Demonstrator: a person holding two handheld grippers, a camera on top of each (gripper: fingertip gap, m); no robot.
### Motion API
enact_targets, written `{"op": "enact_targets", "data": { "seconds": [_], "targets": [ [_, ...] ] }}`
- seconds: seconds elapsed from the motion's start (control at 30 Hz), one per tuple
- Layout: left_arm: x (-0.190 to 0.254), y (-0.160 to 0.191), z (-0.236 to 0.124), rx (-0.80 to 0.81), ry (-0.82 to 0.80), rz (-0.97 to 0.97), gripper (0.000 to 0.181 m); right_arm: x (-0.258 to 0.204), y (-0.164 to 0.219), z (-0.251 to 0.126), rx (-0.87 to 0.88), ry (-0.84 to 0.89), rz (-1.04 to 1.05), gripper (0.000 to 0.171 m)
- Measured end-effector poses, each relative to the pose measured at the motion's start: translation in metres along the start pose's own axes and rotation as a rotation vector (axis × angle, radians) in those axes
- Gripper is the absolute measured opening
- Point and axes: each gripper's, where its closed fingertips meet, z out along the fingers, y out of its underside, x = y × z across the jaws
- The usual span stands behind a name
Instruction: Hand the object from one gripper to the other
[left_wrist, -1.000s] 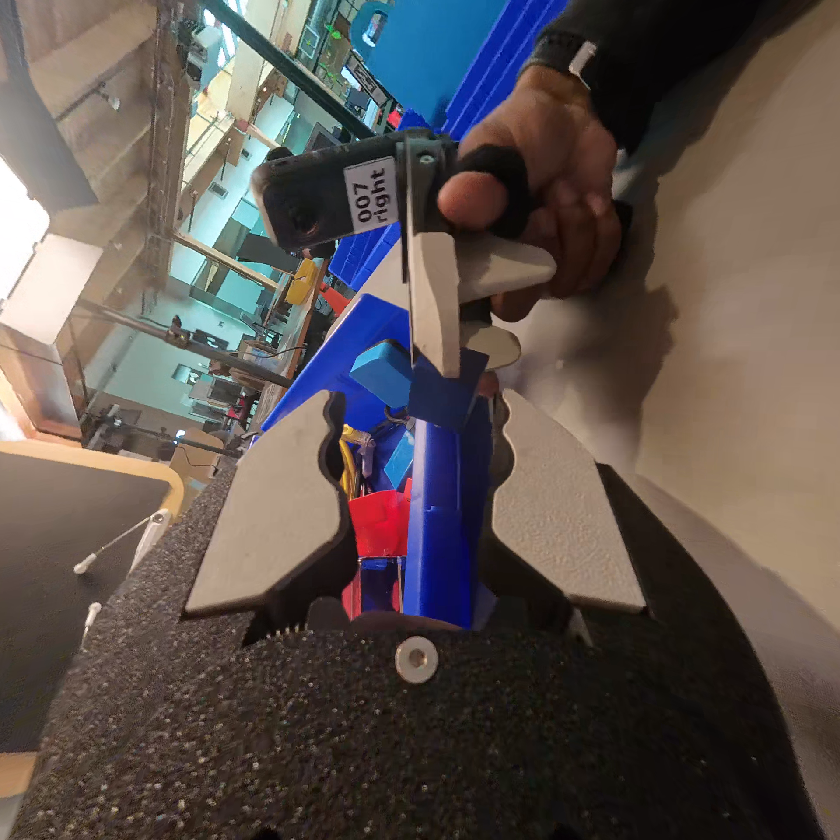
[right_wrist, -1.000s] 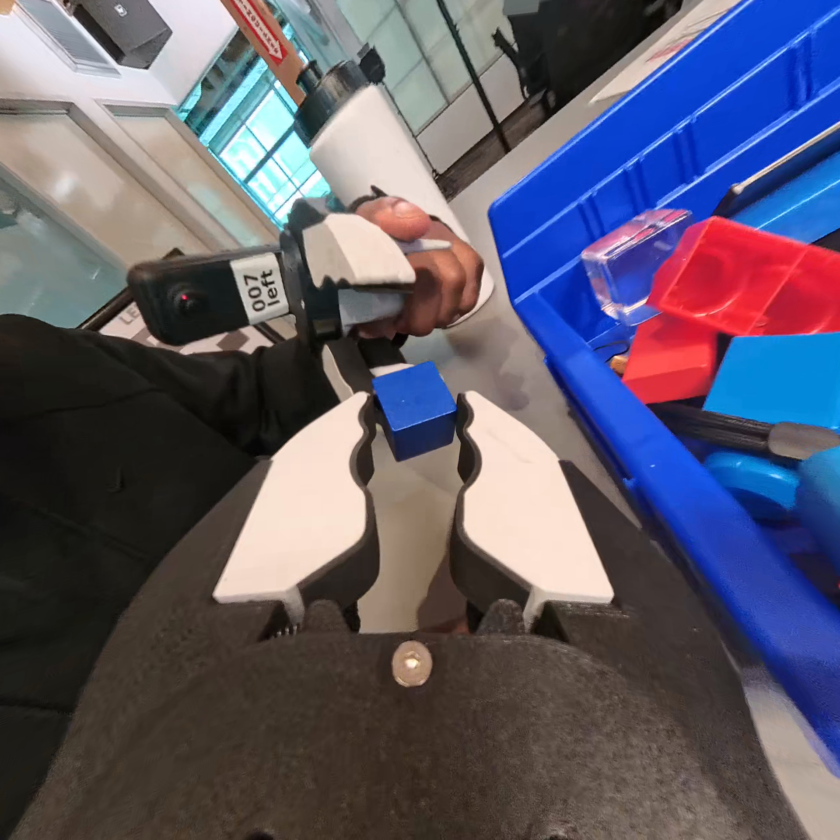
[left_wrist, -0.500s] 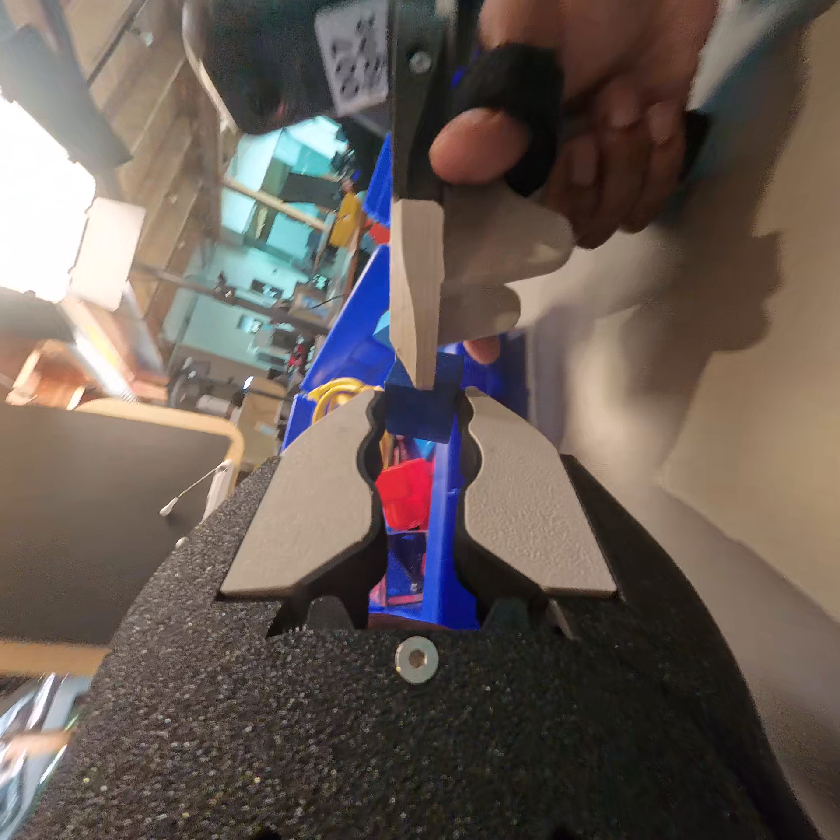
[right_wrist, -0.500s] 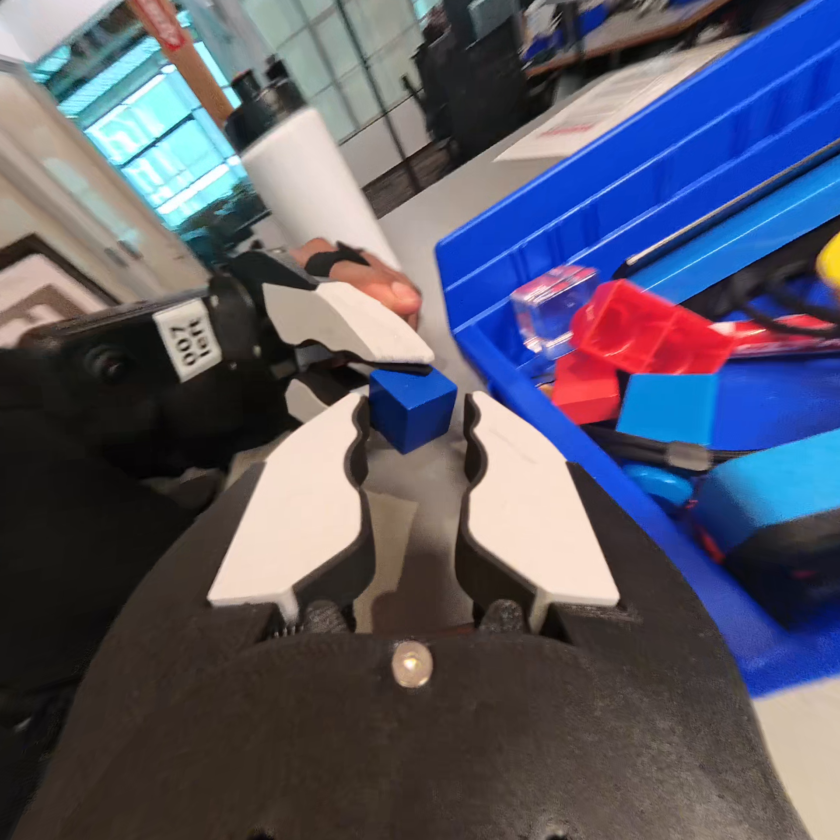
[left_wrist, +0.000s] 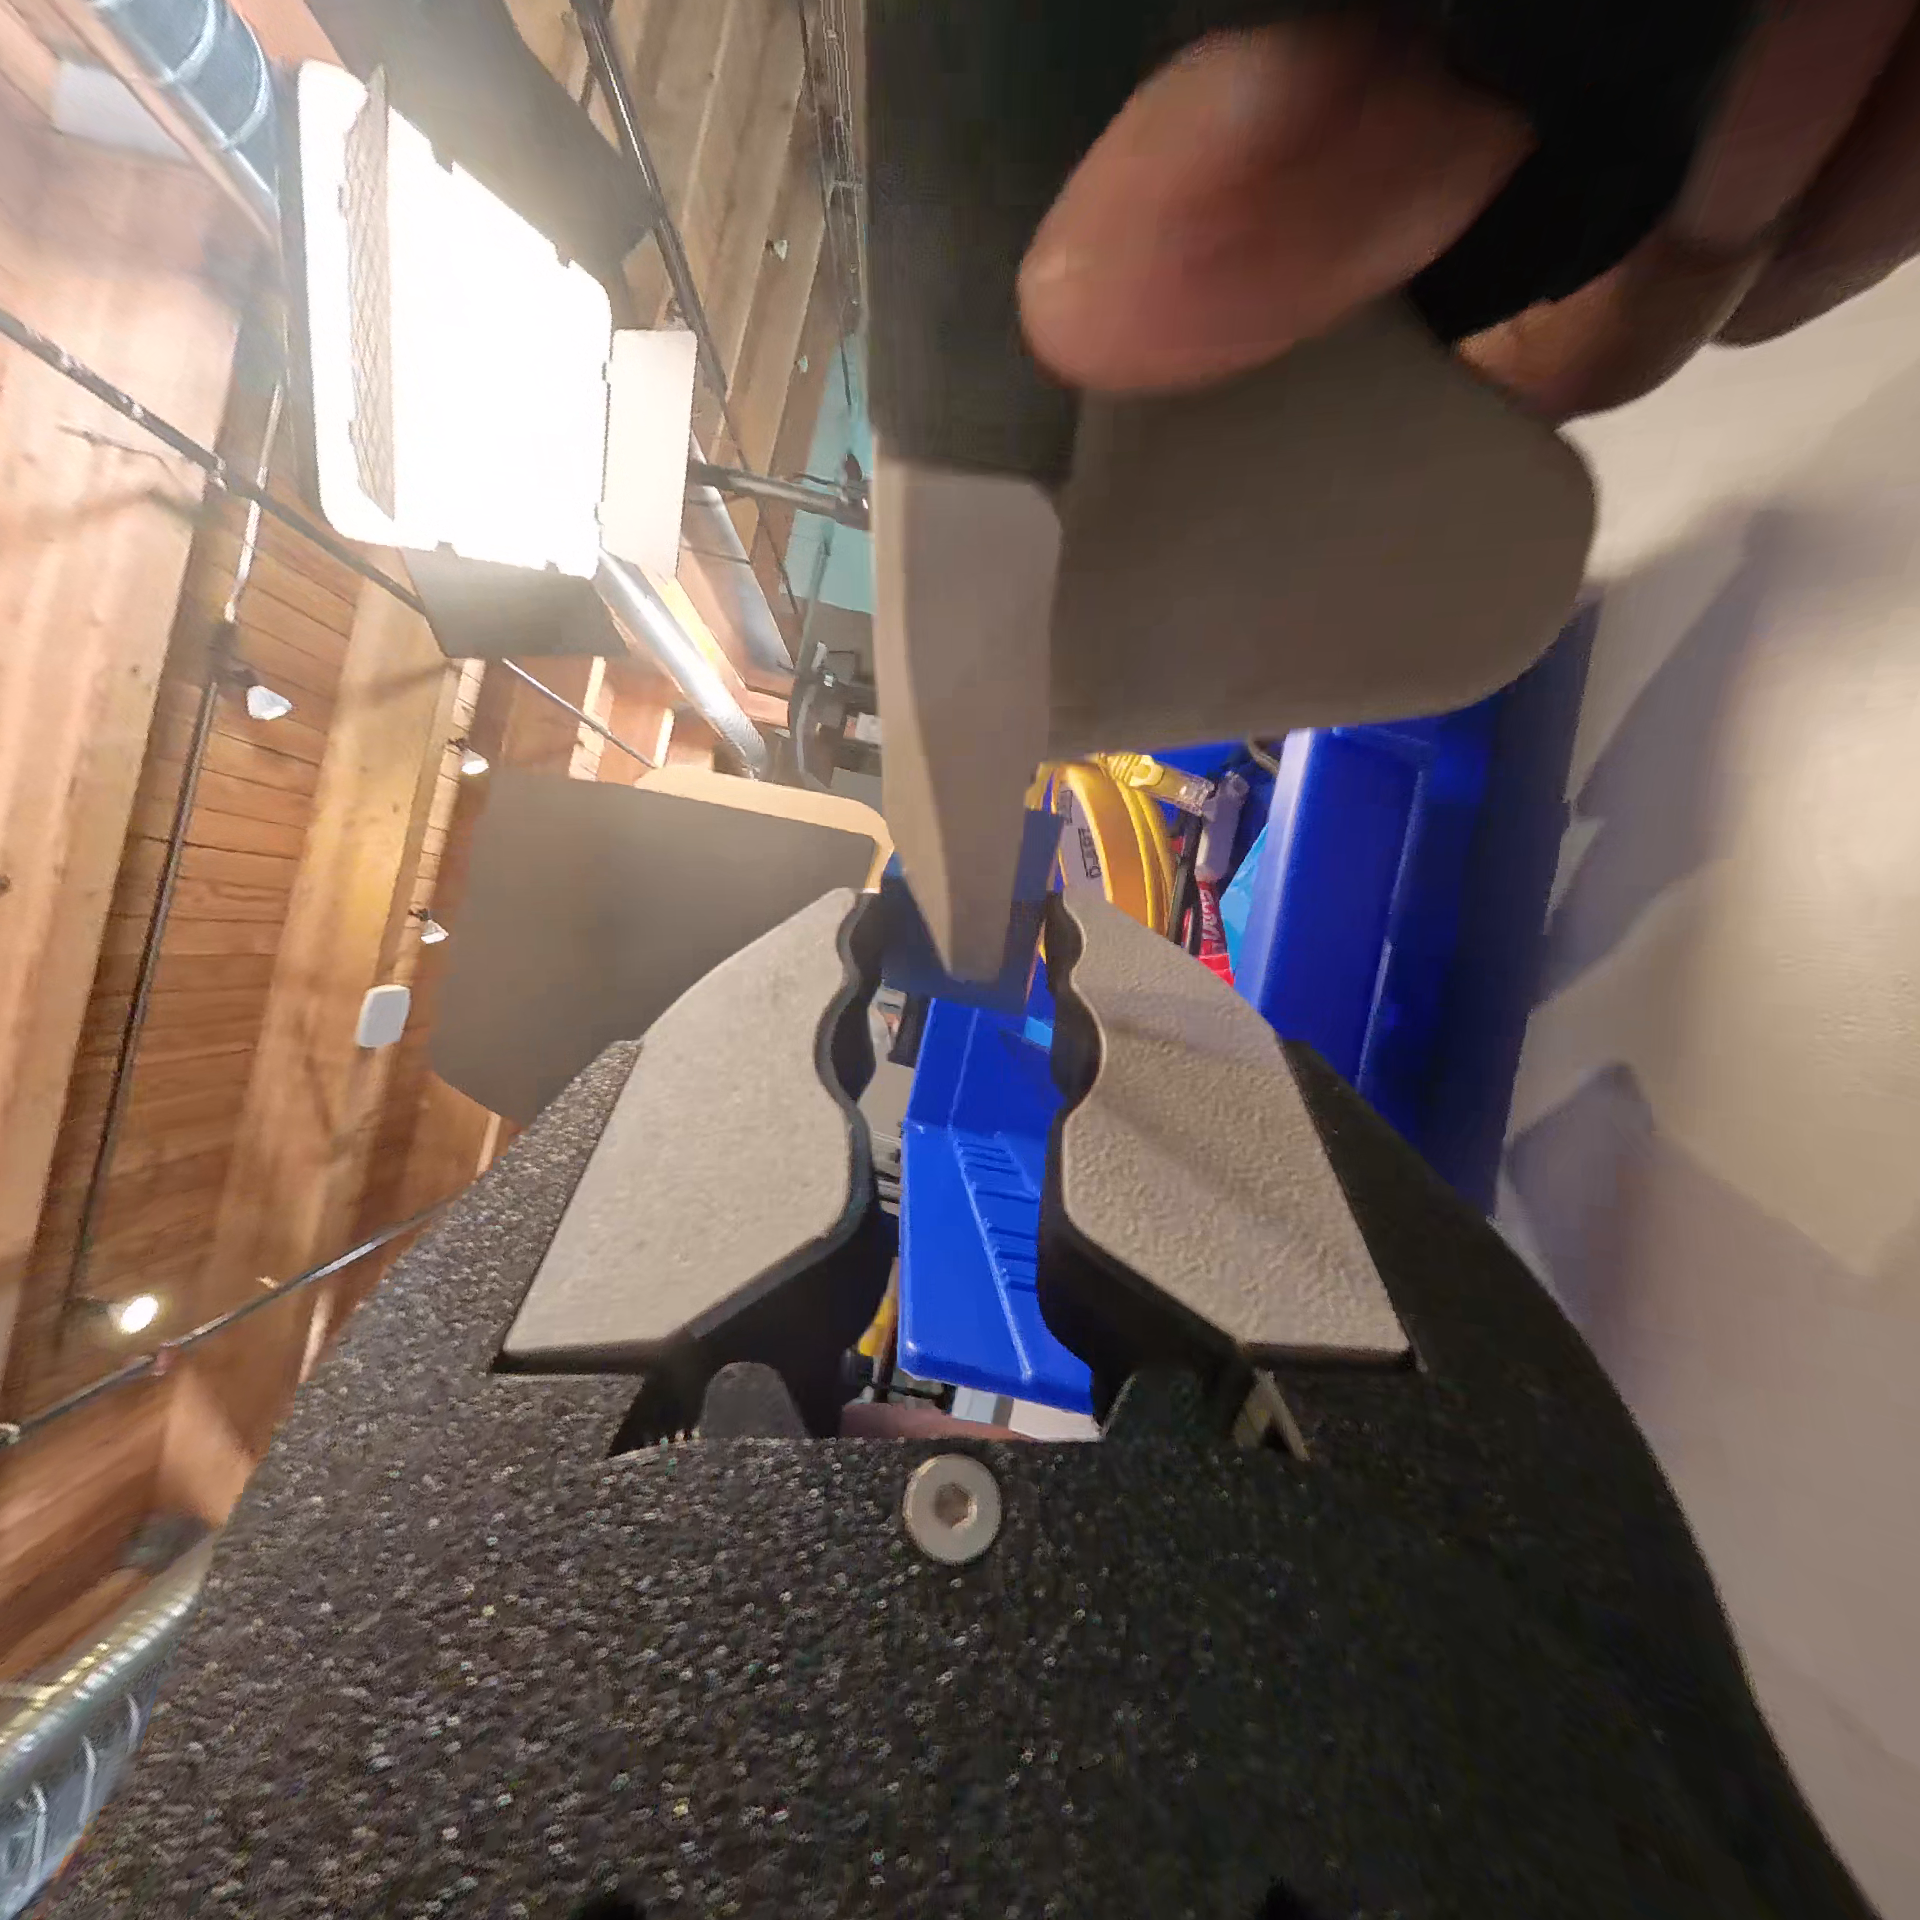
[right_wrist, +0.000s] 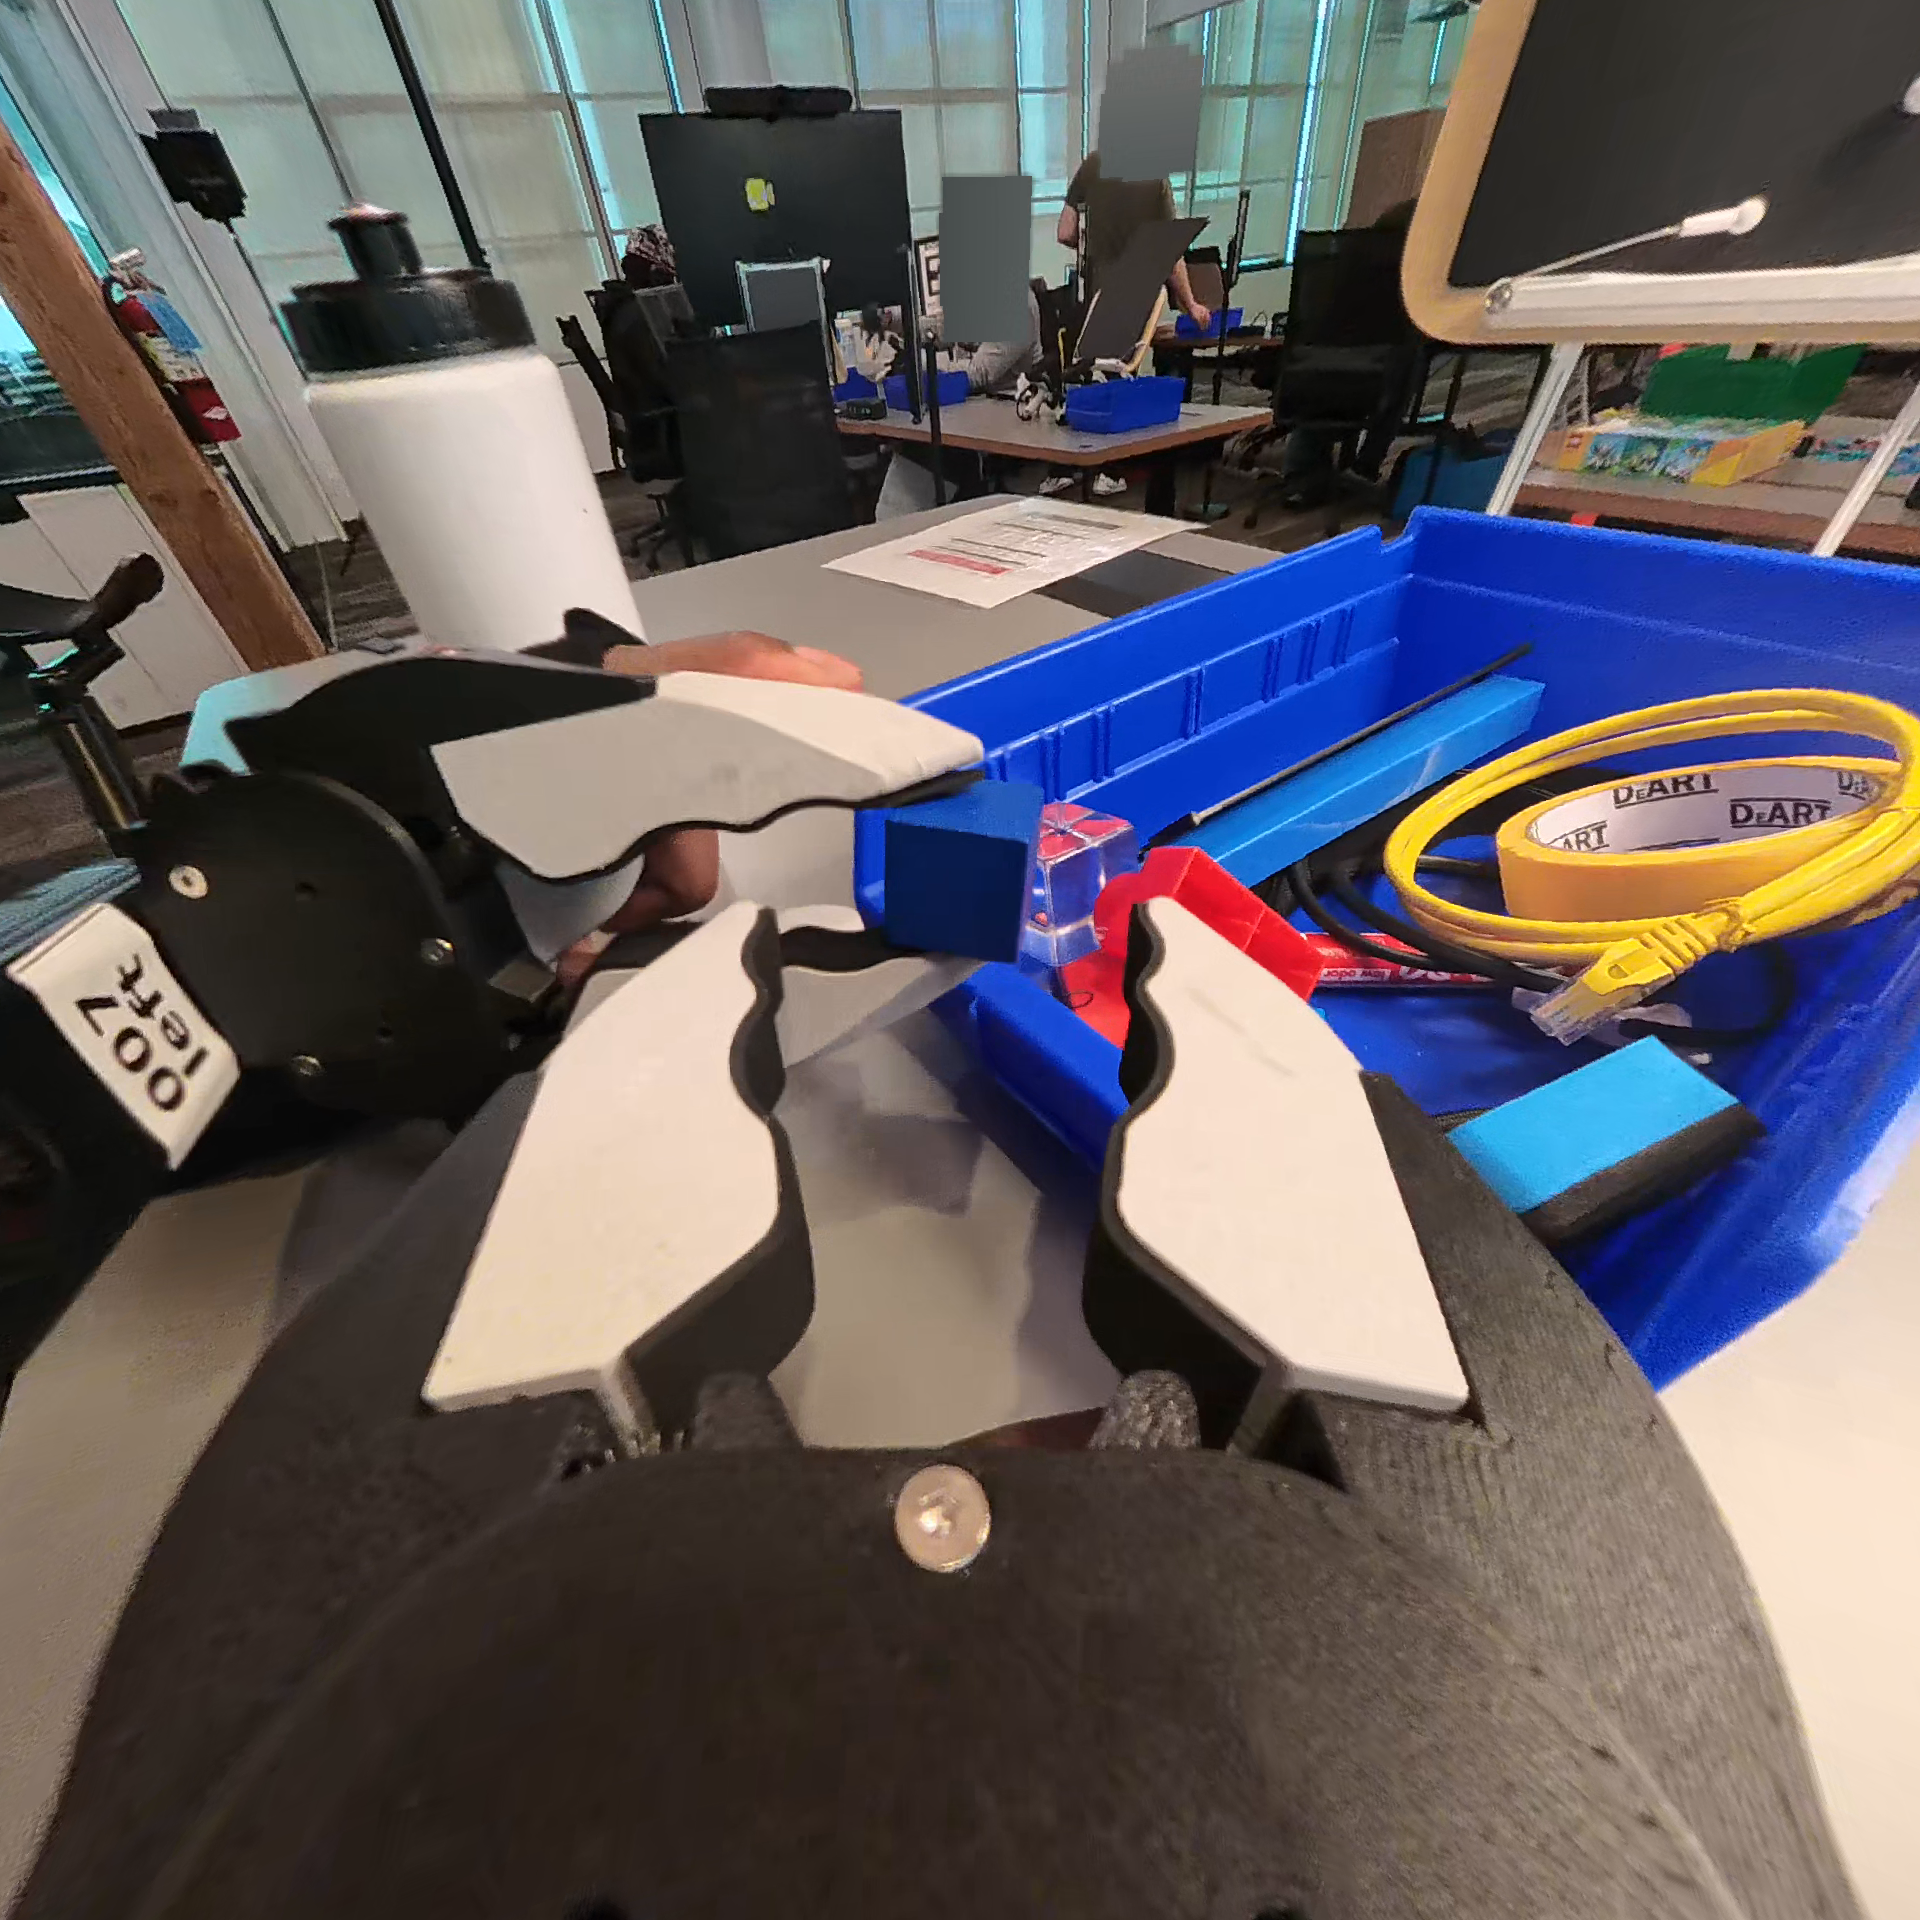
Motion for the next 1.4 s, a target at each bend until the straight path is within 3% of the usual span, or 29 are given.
{"op": "enact_targets", "data": {
  "seconds": [0.1, 0.2, 0.33, 0.5, 0.6, 0.7, 0.83, 0.97, 1.13, 1.23, 1.3, 1.4],
  "targets": [
    [0.000, -0.009, -0.003, 0.028, -0.011, 0.024, 0.031, -0.005, 0.000, 0.001, 0.007, 0.009, -0.054, 0.060],
    [0.002, -0.018, -0.007, 0.070, -0.003, 0.037, 0.030, -0.004, 0.002, 0.000, 0.003, 0.050, -0.172, 0.031],
    [0.011, -0.006, -0.004, 0.032, 0.104, 0.018, 0.038, 0.011, 0.001, -0.004, -0.037, 0.185, -0.444, 0.030],
    [0.024, -0.003, -0.009, 0.014, 0.427, -0.520, 0.038, 0.023, 0.001, -0.010, -0.125, 0.356, -0.890, 0.030],
    [0.026, -0.012, -0.015, 0.047, 0.635, -0.920, 0.043, 0.019, 0.007, -0.008, -0.160, 0.361, -1.003, 0.030],
    [0.021, -0.010, -0.016, 0.062, 0.699, -1.118, 0.045, 0.016, 0.014, -0.006, -0.181, 0.348, -1.064, 0.029],
    [0.033, -0.011, -0.017, 0.035, 0.756, -1.159, 0.047, 0.008, 0.016, -0.005, -0.179, 0.333, -1.129, 0.029],
    [0.041, -0.016, -0.018, 0.042, 0.794, -1.210, 0.034, 0.011, 0.020, -0.005, -0.205, 0.353, -1.221, 0.029],
    [0.042, -0.023, -0.020, 0.065, 0.864, -1.339, 0.040, 0.002, 0.022, -0.003, -0.193, 0.334, -1.291, 0.029],
    [0.041, -0.022, -0.018, 0.069, 0.832, -1.317, 0.031, -0.003, 0.025, -0.001, -0.182, 0.315, -1.310, 0.029],
    [0.039, -0.020, -0.017, 0.071, 0.806, -1.285, 0.030, -0.003, 0.024, -0.001, -0.168, 0.302, -1.256, 0.029],
    [0.034, -0.015, -0.013, 0.072, 0.716, -1.194, 0.029, -0.006, 0.023, -0.001, -0.137, 0.194, -0.981, 0.032]
  ]
}}
